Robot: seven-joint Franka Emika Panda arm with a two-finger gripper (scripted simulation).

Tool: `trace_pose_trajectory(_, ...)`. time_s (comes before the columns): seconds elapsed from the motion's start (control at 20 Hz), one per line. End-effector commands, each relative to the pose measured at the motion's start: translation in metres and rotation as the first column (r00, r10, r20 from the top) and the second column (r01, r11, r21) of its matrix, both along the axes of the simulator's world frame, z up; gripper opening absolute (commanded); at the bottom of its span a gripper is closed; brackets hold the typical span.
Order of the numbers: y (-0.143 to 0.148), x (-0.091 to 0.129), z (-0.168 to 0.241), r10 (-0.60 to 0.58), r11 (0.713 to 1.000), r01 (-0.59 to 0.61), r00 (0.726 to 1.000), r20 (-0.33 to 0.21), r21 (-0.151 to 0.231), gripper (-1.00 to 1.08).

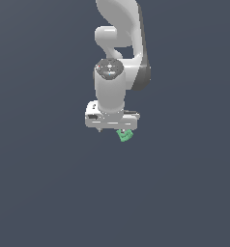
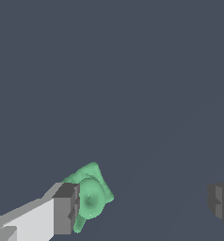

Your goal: Pick up the object and move it to a goal position.

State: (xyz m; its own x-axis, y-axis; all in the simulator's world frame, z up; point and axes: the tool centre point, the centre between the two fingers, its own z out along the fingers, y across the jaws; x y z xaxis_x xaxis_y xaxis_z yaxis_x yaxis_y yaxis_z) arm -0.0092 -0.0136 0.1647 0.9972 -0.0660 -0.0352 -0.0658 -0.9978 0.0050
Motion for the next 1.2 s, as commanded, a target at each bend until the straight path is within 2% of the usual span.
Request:
trace_pose_trajectory(0.0,0.0,0.0,0.0,0.0,1.0,0.0,1.0,0.0,0.0,1.0)
trace_pose_trajectory(0.55,0.0,0.0,0.0,-0.001,1.0,0.001,1.0,0.0,0.0,1.0)
trace_pose_trajectory(0.95,-0.024,-0.011,-0.006,-0.046,0.999,0.046,0.999,-0.026,-0.011,1.0)
trace_pose_trajectory(1.15,-0.025,-0.011,-0.006,-0.047,0.999,0.046,0.999,-0.026,-0.011,1.0)
